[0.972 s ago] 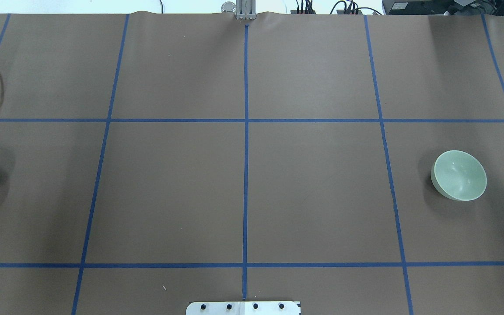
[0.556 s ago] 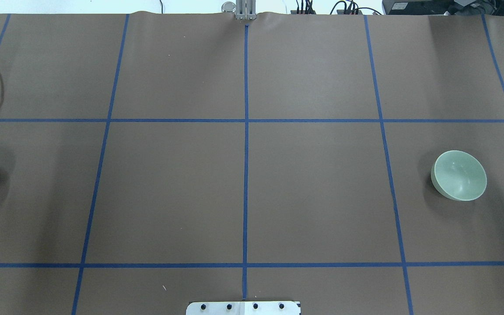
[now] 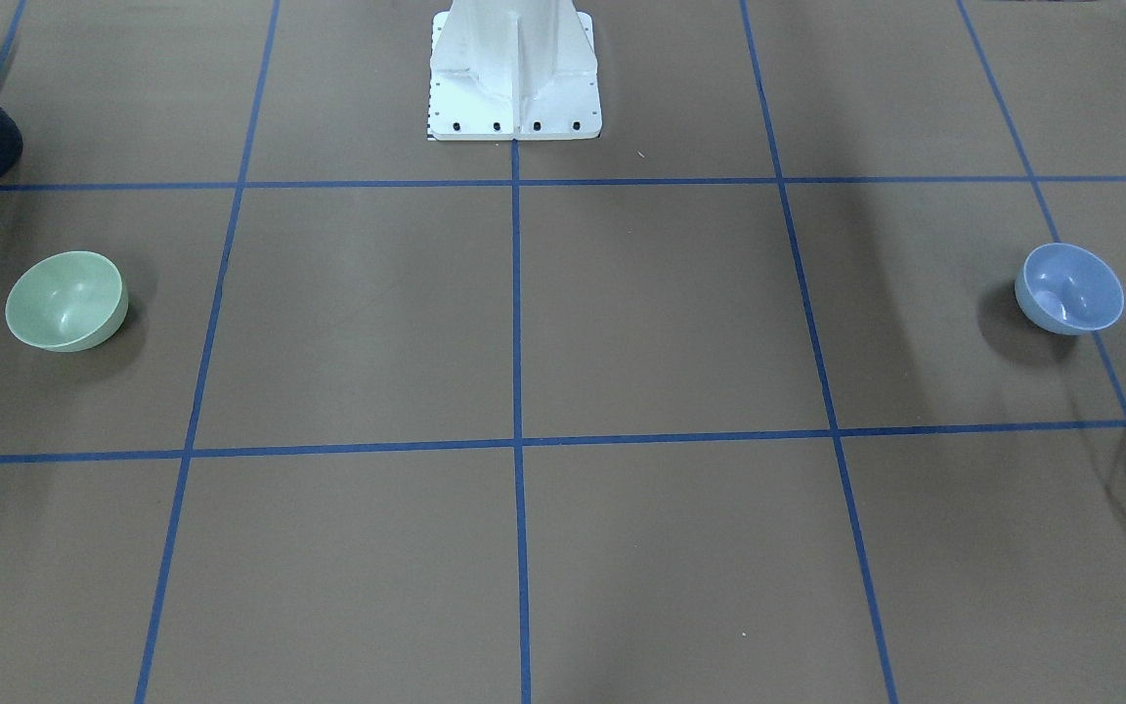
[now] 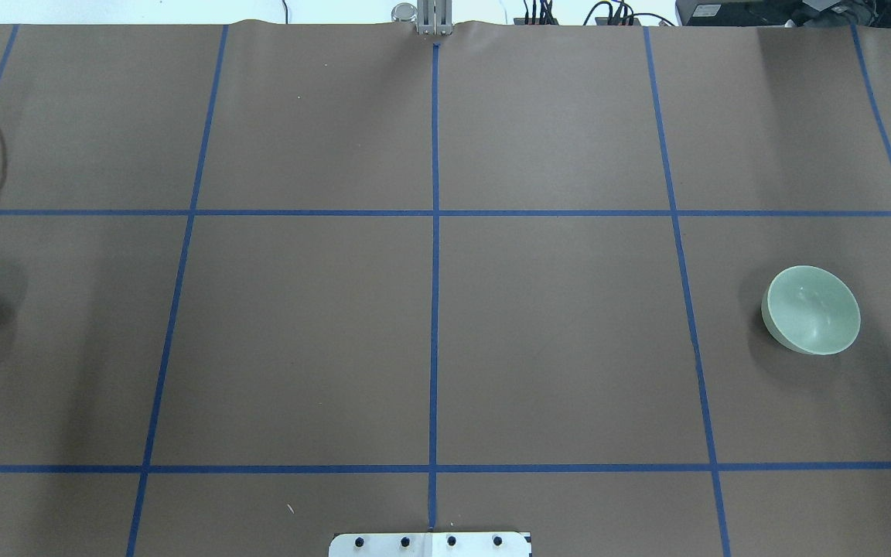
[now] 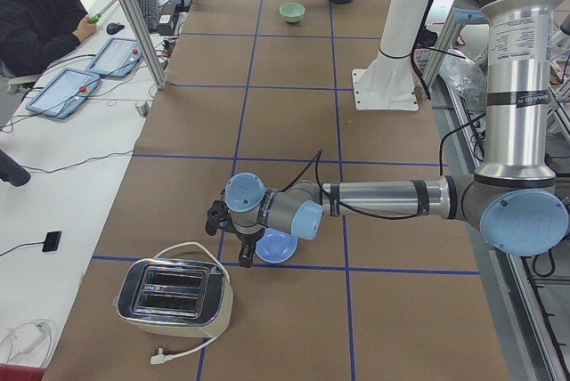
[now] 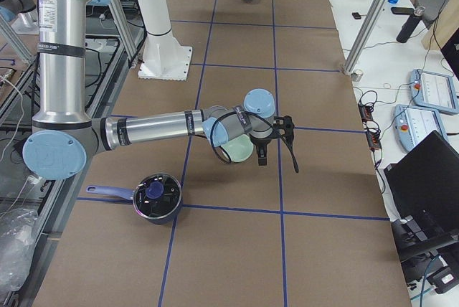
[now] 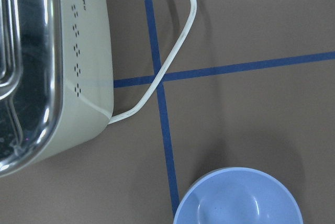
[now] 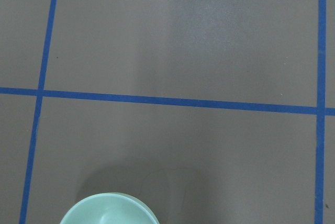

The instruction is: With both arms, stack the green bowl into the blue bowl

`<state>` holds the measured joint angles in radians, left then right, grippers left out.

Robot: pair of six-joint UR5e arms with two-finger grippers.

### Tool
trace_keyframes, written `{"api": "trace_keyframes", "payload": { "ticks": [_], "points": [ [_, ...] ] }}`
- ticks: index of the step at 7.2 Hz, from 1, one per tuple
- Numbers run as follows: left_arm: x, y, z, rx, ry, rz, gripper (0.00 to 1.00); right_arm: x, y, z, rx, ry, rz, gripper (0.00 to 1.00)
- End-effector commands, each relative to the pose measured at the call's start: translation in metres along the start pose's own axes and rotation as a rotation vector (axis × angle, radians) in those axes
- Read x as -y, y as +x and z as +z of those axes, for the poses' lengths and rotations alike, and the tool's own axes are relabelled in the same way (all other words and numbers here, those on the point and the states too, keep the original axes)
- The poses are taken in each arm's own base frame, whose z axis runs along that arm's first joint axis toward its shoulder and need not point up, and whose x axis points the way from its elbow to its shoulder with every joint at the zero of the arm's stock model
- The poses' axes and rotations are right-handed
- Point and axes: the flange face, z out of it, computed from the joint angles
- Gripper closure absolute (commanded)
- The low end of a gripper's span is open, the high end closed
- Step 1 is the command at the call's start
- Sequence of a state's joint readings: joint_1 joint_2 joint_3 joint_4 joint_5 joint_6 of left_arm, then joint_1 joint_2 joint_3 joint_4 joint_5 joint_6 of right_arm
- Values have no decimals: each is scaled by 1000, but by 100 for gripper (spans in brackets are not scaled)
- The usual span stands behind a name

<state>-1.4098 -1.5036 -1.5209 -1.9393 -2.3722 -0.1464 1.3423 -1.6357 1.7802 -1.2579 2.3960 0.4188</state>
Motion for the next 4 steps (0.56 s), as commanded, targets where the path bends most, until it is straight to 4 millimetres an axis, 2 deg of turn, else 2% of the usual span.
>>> {"api": "trace_keyframes", "payload": {
  "ticks": [1,2,4],
  "points": [
    [-8,-10,38,-15,15,-4,3,1,-1,0,0,1,-1,0],
    [-9,-4,51,-23,11,-4,3,1,-1,0,0,1,-1,0],
    [-12,1,61,-17,-3,3,3,1,-1,0,0,1,-1,0]
  ]
}}
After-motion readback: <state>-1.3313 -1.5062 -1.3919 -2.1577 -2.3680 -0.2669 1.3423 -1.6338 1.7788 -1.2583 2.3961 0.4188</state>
